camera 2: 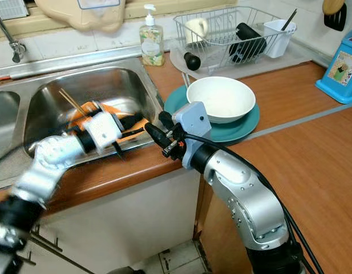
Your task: Kitchen organization
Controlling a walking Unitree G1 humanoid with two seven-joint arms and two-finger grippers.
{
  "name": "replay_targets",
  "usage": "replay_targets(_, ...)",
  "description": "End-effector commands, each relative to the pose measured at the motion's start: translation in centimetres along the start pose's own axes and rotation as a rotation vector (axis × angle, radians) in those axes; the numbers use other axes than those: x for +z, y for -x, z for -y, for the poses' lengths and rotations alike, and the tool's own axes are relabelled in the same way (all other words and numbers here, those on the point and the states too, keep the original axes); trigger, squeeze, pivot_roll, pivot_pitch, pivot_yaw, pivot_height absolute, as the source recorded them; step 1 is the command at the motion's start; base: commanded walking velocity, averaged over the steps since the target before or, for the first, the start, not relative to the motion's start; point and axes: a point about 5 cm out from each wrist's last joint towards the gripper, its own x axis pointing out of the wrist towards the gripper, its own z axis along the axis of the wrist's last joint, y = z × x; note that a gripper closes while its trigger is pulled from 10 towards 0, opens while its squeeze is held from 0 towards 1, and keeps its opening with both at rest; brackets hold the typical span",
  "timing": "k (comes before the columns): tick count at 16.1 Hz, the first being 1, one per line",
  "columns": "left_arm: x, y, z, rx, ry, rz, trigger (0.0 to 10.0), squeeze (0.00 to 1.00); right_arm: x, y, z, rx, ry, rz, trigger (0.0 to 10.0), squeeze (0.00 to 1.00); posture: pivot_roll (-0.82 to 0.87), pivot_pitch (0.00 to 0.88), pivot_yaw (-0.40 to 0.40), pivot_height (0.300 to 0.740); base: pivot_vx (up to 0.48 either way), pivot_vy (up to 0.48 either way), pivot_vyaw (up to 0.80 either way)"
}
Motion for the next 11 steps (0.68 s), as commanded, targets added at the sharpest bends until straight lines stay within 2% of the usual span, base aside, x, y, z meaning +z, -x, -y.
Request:
replay_targets(1,-0.3,0.3,-0.9,0.032,-0.023,-0.026,0.0,0.0,-0.1,-0.1,-0.1,0.007,0.001,-0.007,10.0,0.0,-0.14,0.0,0.103,0.74,0.0,0.0,0.0)
replay_targets(3,-1.4,0.3,-2.8,0.083,-0.071,-0.137,0.0,0.0,-0.1,-0.2,-0.2,0.018,0.006,-0.013,10.0,0.0,-0.14,0.0,0.097,0.74,0.0,0.0,0.0)
replay_targets(5,-2.8,0.4,-3.9,0.1,-0.106,-0.254,0.0,0.0,-0.2,-0.3,-0.3,0.028,0.011,-0.019,10.0,0.0,-0.14,0.0,0.096,0.74,0.0,0.0,0.0)
replay_targets(6,-4.3,0.7,-4.4,0.078,-0.135,-0.372,0.0,0.0,-0.3,-0.5,-0.5,0.042,0.017,-0.028,10.0,0.0,-0.13,0.0,0.098,0.74,0.0,0.0,0.0)
replay_targets(7,-5.8,1.2,-4.0,0.012,-0.125,-0.476,0.8,0.0,-0.5,-0.5,-0.7,0.054,0.019,-0.038,10.0,0.0,-0.13,0.0,0.1,0.74,0.0,0.0,0.0)
replay_targets(8,-6.6,1.6,-3.7,-0.017,-0.121,-0.536,6.2,0.0,-0.6,-0.5,-0.8,0.059,0.023,-0.045,10.0,0.0,-0.14,0.0,0.103,0.74,0.0,0.0,0.0)
replay_targets(9,-6.9,1.6,-3.5,-0.036,-0.121,-0.554,6.2,0.0,-0.6,-0.5,-0.9,0.06,0.026,-0.048,10.0,0.0,-0.14,0.0,0.104,0.74,0.0,0.0,0.0)
replay_targets(10,-7.3,1.8,-3.2,-0.052,-0.113,-0.585,10.0,0.0,-0.7,-0.5,-0.9,0.061,0.03,-0.053,10.0,0.0,-0.14,0.0,0.104,0.74,0.0,0.0,0.0)
replay_targets(11,-7.9,1.8,-2.9,-0.072,-0.104,-0.624,10.0,0.0,-0.8,-0.5,-0.9,0.062,0.035,-0.06,10.0,0.0,-0.15,0.0,0.103,0.74,0.0,0.0,0.0)
